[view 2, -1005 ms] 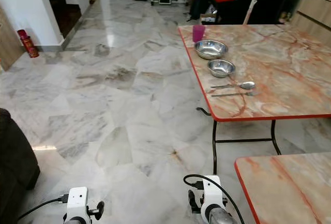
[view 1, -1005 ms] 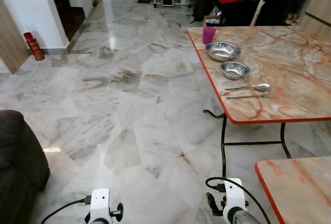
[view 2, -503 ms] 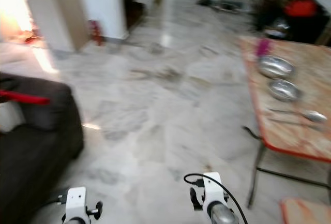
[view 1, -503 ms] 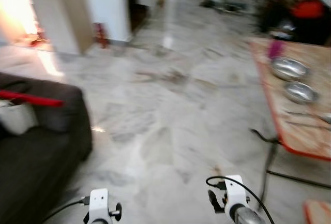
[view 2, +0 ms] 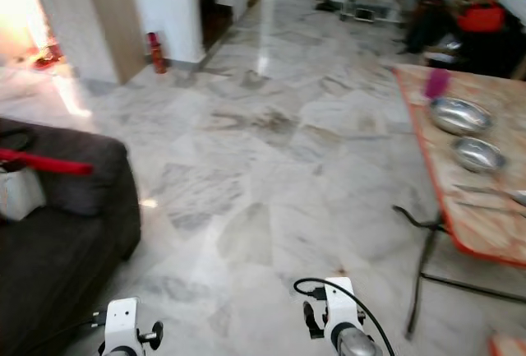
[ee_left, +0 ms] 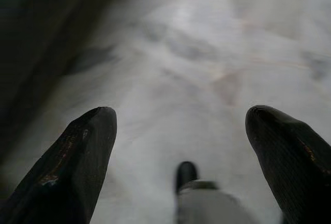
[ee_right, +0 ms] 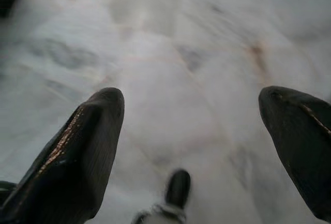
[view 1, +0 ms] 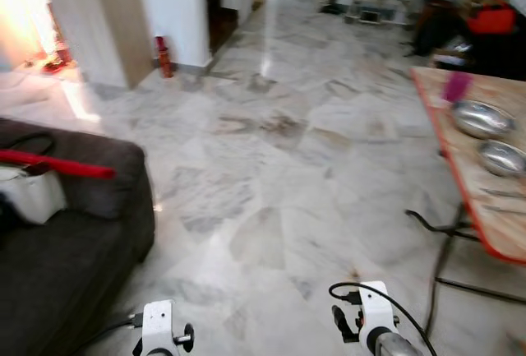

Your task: Setting the table

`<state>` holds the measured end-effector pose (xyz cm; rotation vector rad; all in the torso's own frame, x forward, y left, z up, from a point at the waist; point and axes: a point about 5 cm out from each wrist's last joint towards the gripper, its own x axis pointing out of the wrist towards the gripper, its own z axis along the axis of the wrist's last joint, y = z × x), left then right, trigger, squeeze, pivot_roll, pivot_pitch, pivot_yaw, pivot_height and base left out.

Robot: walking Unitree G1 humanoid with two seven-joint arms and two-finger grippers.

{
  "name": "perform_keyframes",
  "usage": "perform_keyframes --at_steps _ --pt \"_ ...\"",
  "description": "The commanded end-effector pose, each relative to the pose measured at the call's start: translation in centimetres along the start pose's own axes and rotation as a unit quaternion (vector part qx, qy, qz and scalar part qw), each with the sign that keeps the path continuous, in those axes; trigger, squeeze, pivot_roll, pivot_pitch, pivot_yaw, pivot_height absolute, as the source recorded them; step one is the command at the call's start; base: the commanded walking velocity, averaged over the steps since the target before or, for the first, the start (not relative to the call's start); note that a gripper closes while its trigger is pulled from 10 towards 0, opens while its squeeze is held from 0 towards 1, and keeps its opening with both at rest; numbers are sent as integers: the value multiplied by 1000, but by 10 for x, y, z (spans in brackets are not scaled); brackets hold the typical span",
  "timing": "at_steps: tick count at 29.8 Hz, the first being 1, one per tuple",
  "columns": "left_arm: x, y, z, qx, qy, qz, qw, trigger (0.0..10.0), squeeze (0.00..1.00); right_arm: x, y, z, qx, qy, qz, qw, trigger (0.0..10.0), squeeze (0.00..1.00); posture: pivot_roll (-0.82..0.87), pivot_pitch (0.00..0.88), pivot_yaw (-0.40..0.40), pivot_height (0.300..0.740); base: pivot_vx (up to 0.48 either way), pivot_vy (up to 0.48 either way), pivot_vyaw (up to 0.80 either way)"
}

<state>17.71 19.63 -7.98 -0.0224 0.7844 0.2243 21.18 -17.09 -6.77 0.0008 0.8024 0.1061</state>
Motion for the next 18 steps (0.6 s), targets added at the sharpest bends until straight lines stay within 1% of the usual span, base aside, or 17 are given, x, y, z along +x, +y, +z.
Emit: perform_keyframes --at_steps 1,2,6,10,18 --pt "1 -4 4 -7 -5 -1 1000 10000 0 -1 -6 -1 6 2 -9 1000 10000 0 37 0 -54 740 401 259 0" --pt "2 -4 4 1 -3 1 1000 10000 0 -1 -6 -2 6 3 -9 1000 10000 0 38 0 -54 740 431 0 0" --pt "2 -4 4 3 -2 2 1000 10000 0 -1 -6 -2 6 3 -9 1000 10000 0 38 0 -54 740 431 0 0" --pt "2 0 6 -6 -4 9 1000 10000 0 -1 -4 -2 9 4 -9 1000 10000 0 44 7 -50 740 474 0 0" --pt "3 3 8 -12 -9 14 1000 10000 0 -1 -4 -1 16 2 -11 1000 10000 0 47 15 -46 740 480 0 0"
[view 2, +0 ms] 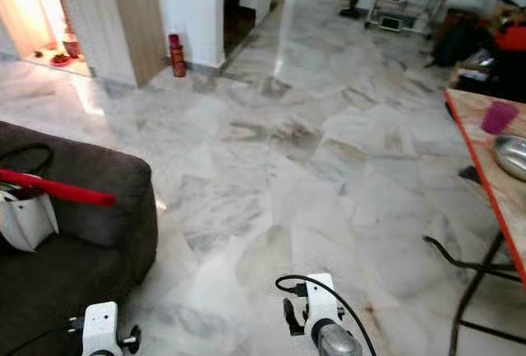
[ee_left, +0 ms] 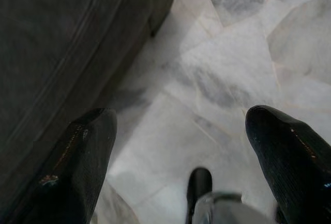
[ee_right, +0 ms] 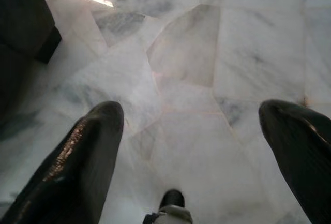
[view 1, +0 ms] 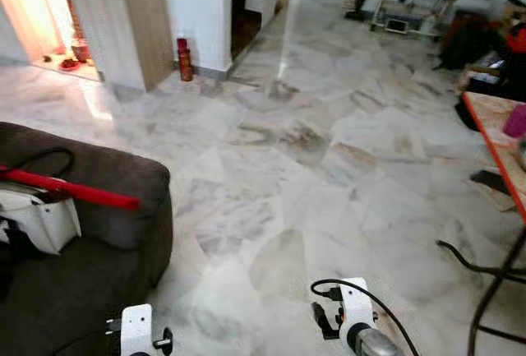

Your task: Setting the table

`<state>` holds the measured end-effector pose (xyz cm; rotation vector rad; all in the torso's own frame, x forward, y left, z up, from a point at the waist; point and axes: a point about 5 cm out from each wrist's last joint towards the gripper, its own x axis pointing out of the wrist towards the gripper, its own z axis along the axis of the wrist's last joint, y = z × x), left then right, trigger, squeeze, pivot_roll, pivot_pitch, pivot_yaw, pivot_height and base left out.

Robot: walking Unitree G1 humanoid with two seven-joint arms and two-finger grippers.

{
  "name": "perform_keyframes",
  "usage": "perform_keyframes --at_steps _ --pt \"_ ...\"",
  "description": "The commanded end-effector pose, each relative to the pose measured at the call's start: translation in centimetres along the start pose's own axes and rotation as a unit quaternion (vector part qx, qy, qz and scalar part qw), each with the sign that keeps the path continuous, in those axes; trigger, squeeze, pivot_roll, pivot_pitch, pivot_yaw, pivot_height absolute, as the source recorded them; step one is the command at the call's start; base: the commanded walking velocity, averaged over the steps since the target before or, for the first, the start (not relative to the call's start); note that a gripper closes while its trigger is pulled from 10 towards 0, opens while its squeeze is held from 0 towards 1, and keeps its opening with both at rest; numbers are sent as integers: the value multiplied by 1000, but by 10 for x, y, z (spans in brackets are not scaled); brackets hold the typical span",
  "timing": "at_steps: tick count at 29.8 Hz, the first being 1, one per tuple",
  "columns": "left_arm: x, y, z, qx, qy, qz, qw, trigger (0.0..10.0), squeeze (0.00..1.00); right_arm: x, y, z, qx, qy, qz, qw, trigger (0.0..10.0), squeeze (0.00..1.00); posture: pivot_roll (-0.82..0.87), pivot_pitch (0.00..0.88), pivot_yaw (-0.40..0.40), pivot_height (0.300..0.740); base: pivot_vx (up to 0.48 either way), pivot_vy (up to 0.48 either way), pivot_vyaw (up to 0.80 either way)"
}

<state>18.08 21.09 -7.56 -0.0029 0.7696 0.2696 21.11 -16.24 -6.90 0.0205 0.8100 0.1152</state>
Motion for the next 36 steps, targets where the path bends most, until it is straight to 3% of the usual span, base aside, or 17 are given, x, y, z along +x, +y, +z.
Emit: perform_keyframes --at_steps 1,29,36 --pt "0 -10 2 -12 -1 -9 1000 10000 0 -2 -12 0 9 -2 -19 1000 10000 0 48 18 -46 740 480 0 0" --pt "-2 -9 -6 -13 11 -9 1000 10000 0 -3 -13 -3 12 1 -19 1000 10000 0 47 27 -47 740 480 0 0" --pt "-2 -7 -8 -13 15 -1 1000 10000 0 -3 -11 -5 7 11 -15 1000 10000 0 52 17 -46 740 274 0 -733"
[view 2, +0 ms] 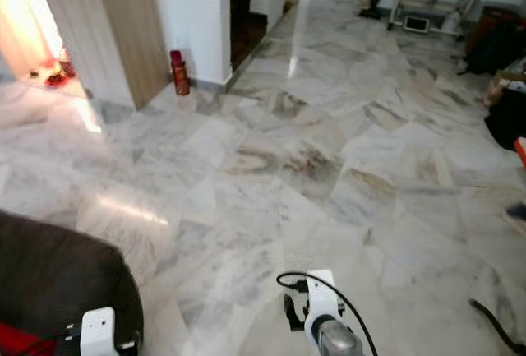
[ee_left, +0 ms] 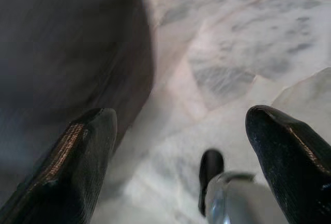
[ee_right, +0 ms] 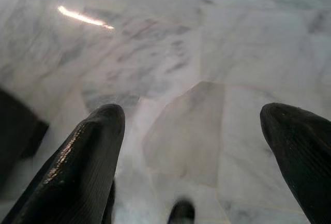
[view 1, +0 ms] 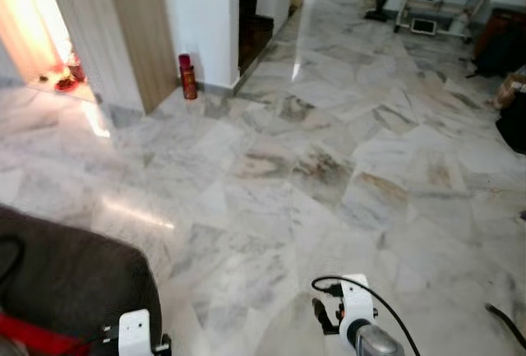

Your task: Setting the table

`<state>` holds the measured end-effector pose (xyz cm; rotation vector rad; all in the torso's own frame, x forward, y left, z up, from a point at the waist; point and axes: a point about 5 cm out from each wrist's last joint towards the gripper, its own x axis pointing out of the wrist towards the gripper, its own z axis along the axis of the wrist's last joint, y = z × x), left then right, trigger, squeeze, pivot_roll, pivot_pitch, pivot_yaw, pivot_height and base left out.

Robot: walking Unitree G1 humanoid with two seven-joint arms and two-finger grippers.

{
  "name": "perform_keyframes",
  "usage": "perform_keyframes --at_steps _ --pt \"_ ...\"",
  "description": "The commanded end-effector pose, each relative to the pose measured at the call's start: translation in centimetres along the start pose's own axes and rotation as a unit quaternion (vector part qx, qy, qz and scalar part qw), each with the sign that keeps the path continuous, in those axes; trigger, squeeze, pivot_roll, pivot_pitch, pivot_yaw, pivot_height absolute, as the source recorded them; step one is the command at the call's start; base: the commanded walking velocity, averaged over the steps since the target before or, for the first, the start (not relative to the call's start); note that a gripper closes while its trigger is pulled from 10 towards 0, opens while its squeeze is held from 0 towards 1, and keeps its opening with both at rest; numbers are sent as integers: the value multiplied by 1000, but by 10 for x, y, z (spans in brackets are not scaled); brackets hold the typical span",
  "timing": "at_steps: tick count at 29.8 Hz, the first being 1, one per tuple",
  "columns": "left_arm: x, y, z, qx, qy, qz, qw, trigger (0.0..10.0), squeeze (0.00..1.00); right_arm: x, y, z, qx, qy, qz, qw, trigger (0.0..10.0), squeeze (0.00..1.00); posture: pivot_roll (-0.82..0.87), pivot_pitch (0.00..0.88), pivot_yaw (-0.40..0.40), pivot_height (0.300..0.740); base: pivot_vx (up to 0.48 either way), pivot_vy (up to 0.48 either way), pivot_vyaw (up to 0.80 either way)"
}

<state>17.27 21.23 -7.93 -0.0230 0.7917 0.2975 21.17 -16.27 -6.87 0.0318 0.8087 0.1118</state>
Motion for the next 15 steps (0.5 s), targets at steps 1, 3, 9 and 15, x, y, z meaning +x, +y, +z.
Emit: perform_keyframes --at_steps 1,3,9,15 --pt "0 -9 1 -2 1 -10 1000 10000 0 -3 -10 -6 -1 12 -15 1000 10000 0 53 17 -44 740 0 0 -763" --pt "0 -9 1 -2 0 -10 1000 10000 0 -3 -9 -6 -1 13 -14 1000 10000 0 54 16 -45 740 0 0 -766" --pt "0 -8 1 -3 0 -10 1000 10000 0 -3 -9 -6 -4 15 -16 1000 10000 0 53 15 -45 740 0 0 -767" --pt "0 -8 0 -3 2 -10 1000 10000 0 -3 -11 -6 -5 15 -19 1000 10000 0 52 13 -45 740 0 0 -763"
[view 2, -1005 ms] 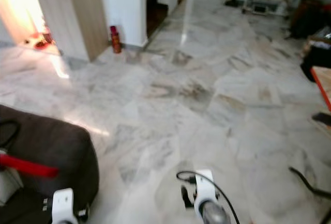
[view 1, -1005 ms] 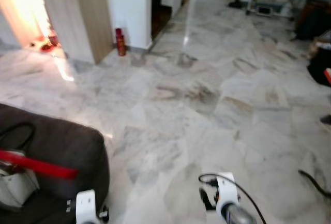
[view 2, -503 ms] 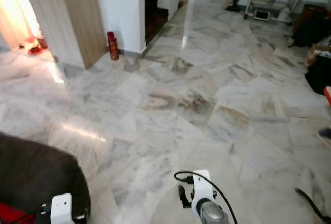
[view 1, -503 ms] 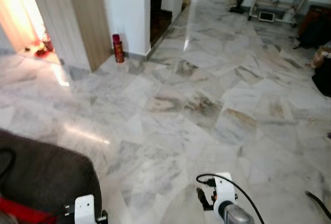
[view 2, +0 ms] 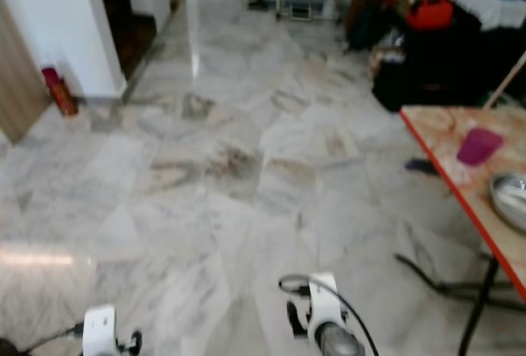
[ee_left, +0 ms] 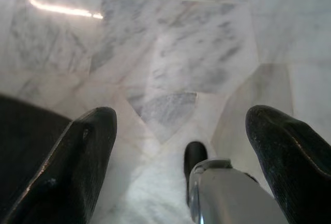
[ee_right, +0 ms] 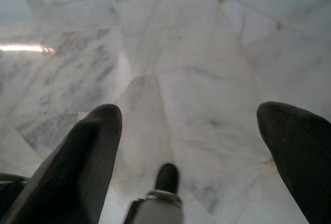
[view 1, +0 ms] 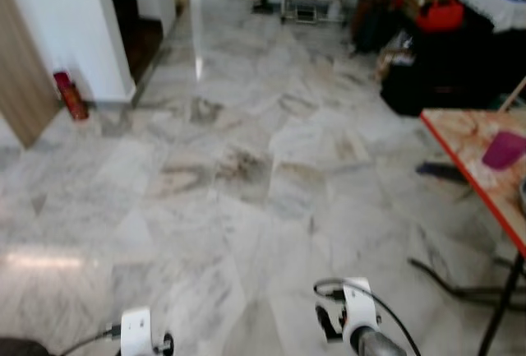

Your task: Setting the table

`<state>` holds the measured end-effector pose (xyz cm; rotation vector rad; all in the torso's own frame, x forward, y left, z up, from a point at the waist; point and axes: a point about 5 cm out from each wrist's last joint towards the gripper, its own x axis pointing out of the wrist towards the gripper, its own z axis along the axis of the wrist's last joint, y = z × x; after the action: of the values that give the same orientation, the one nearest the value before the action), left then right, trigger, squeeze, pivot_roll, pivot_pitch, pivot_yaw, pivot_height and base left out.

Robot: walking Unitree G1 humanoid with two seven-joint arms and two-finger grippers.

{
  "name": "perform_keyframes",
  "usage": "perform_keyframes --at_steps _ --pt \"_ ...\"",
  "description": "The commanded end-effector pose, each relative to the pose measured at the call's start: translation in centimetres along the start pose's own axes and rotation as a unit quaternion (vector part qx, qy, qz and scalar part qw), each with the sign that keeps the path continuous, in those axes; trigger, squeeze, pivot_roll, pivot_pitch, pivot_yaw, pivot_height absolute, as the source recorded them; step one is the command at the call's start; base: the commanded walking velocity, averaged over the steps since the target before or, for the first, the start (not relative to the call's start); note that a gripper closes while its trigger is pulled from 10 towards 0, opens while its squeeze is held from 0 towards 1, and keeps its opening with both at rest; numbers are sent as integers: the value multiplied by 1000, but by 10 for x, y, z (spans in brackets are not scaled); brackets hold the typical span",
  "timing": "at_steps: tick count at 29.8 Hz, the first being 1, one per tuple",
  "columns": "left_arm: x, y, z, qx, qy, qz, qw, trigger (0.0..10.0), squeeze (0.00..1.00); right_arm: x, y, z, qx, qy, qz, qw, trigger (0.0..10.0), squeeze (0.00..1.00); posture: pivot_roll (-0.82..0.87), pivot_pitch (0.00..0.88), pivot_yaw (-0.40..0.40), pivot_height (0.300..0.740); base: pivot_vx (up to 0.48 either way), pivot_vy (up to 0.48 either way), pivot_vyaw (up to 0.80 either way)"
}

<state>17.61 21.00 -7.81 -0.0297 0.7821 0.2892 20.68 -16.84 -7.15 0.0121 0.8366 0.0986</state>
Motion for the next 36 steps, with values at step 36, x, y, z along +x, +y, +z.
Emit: perform_keyframes --at_steps 36 --pt "-1 -1 -4 1 5 -9 1000 10000 0 -1 -7 -1 0 2 -25 1000 10000 0 59 0 -26 740 0 39 -767"
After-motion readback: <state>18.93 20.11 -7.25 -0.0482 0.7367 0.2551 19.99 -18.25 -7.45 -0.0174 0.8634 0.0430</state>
